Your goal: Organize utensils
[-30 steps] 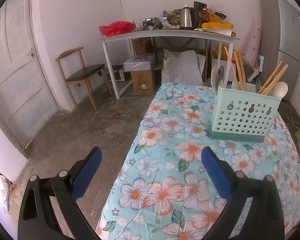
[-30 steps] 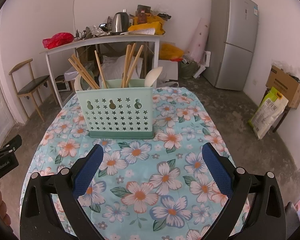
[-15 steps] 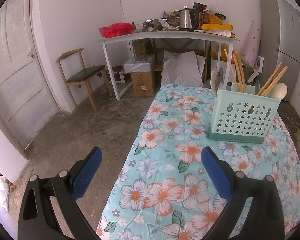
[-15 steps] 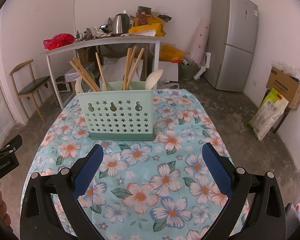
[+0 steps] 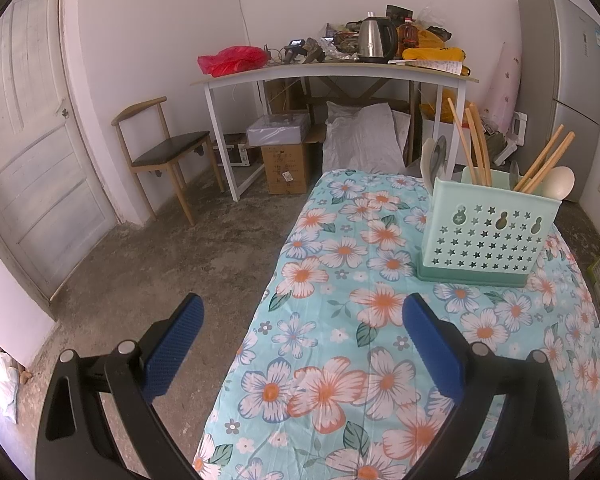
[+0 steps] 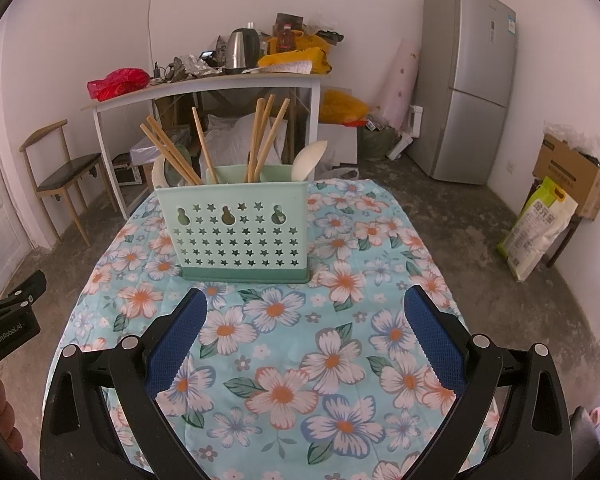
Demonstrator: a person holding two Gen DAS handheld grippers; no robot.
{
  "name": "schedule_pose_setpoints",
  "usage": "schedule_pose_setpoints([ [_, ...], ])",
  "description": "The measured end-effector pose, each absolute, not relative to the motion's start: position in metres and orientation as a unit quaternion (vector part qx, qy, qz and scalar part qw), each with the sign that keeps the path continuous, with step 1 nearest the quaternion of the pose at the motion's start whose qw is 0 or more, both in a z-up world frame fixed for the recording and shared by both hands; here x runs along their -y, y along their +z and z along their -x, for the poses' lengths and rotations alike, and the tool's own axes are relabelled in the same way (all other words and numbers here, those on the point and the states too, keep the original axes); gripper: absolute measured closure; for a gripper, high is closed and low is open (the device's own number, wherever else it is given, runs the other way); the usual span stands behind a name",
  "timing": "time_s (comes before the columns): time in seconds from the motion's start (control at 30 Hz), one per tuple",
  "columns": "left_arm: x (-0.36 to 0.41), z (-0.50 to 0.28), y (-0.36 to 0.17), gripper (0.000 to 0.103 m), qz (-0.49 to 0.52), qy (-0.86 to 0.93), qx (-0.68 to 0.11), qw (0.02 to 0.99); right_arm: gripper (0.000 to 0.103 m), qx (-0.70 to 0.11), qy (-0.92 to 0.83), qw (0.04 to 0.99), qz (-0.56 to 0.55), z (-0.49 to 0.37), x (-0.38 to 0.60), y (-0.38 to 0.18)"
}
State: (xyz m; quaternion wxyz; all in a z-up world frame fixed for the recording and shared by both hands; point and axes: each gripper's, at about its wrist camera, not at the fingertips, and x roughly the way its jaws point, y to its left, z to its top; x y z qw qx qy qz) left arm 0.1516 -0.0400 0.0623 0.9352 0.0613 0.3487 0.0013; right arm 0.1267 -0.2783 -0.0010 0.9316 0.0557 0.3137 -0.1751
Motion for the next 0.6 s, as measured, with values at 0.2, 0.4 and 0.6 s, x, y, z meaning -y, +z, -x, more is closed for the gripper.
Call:
schedule_pose_setpoints([
  [0.2,0.0399,-0.1518,0.0633,0.006,-0.061,0.001,-0.349,0.935,0.008,-0.314,-0.175,0.932,-0.056,-0.128,0.2778,-0.0001],
  [0.4,0.0401,-0.152,0.0633,0.006,-0.061,0.002,-0.348,0.935,0.008,-0.313,-0.176,0.932,-0.056,-0.1288,0.2778,0.0001],
  [0.6,0.0399,-0.1524,0.0632,0.006,-0.061,0.001,-0.348,0.935,0.008,-0.311,-0.178,0.932,-0.057,-0.1298,0.2779,0.0017],
])
